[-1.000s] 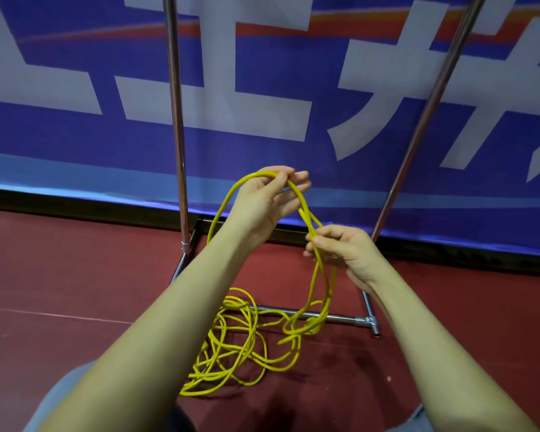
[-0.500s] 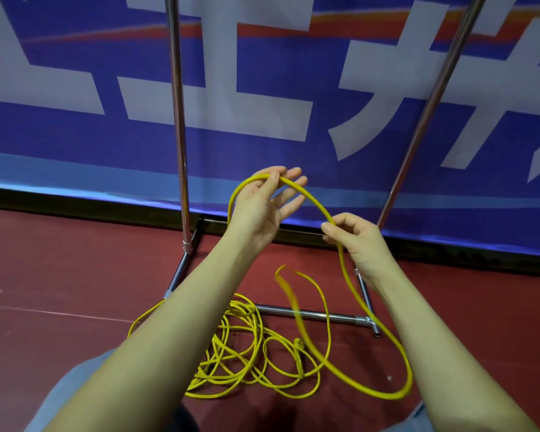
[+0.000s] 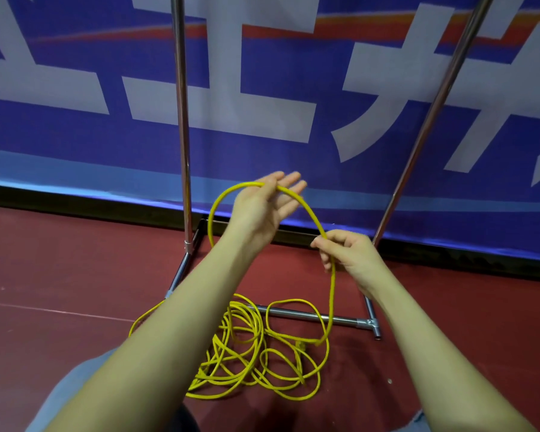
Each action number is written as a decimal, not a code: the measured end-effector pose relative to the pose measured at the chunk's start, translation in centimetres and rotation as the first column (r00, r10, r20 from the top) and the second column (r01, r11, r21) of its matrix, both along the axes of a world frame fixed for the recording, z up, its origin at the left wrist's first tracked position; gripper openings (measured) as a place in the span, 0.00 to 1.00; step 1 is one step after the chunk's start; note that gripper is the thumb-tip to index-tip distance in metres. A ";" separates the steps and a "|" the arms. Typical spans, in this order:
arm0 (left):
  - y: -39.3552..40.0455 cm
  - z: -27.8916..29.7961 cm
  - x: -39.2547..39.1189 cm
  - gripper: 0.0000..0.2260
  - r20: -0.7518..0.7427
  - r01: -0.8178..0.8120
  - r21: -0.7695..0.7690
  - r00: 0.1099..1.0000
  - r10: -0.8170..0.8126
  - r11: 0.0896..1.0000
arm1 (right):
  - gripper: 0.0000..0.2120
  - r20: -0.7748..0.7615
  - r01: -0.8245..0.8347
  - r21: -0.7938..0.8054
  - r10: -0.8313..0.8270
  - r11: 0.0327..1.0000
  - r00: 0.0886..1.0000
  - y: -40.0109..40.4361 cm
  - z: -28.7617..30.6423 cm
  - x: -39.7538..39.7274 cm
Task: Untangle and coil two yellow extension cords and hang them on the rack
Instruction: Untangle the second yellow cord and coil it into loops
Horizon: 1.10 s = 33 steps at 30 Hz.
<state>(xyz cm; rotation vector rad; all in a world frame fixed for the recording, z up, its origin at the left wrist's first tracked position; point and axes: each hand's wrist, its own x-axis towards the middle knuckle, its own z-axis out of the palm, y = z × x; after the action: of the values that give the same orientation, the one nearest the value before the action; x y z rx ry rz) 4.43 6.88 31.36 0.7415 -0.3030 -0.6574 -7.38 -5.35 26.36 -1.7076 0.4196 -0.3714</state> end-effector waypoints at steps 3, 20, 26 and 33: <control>1.3 1.0 2.3 0.09 -0.081 -0.112 -0.145 0.992 0.101 0.983 | 0.08 -0.090 -0.042 0.007 0.043 0.999 0.995 -0.3 -0.7 -0.4; -0.6 -1.3 -1.4 0.05 -0.036 0.046 0.113 0.998 -0.042 0.993 | 0.11 -0.015 -0.127 0.033 0.127 0.991 0.992 0.6 0.6 -0.4; 2.0 1.0 2.1 0.07 -0.134 -0.127 -0.094 0.984 0.114 0.987 | 0.16 -0.104 -0.306 -0.029 0.302 0.952 0.948 0.8 -0.5 -0.4; 0.8 -2.2 -0.7 0.02 -0.040 0.126 0.197 0.992 -0.121 0.972 | 0.19 -0.079 -0.239 -0.062 0.234 0.969 0.969 1.5 0.0 0.2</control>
<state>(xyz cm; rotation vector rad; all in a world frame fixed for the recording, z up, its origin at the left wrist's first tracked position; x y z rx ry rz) 3.75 7.67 29.20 0.9097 -0.2619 -0.8239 -7.14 -3.87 26.35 -1.8212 0.2522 -0.1539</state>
